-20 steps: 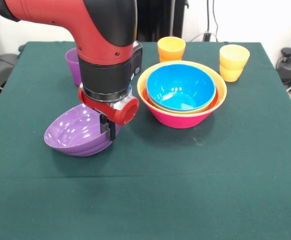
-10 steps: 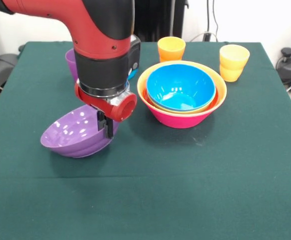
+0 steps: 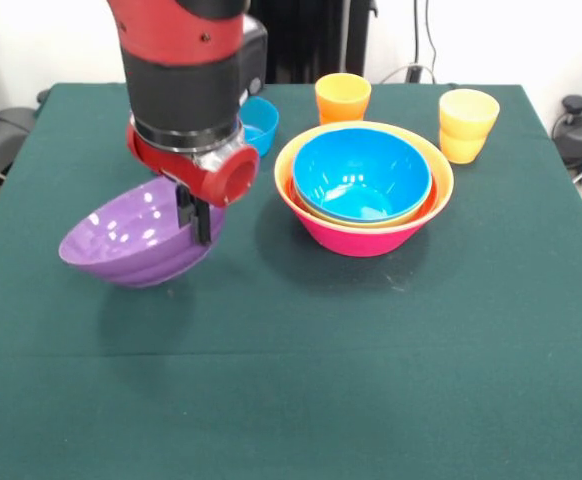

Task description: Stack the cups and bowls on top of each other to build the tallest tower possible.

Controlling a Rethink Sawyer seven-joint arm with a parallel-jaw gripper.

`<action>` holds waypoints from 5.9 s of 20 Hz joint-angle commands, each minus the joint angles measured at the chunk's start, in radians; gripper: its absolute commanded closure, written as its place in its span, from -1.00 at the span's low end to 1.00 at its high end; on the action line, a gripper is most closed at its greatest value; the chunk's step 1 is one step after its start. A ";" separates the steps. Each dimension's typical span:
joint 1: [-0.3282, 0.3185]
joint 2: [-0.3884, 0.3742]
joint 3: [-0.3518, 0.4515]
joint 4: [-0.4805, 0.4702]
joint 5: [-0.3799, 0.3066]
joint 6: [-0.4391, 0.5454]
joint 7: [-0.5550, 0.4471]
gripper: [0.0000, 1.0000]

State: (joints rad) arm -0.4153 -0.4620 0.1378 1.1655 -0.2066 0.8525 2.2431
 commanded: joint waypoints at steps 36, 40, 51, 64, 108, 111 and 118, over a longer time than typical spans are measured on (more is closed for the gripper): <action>-0.059 -0.362 0.179 0.419 0.040 -0.003 -0.148 1.00; -0.047 -0.372 0.184 0.449 0.029 -0.023 -0.135 1.00; -0.012 -0.367 0.190 0.452 0.002 -0.011 -0.092 1.00; 0.078 -0.338 0.145 0.460 0.003 -0.085 0.029 1.00; 0.144 -0.385 0.064 0.666 0.032 -0.333 0.093 1.00; 0.161 -0.383 0.047 0.692 0.028 -0.370 0.113 1.00; 0.159 -0.382 0.045 0.736 0.041 -0.429 0.112 1.00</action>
State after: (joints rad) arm -0.2810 -0.8396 0.1779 1.8290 -0.1635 0.4899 2.2431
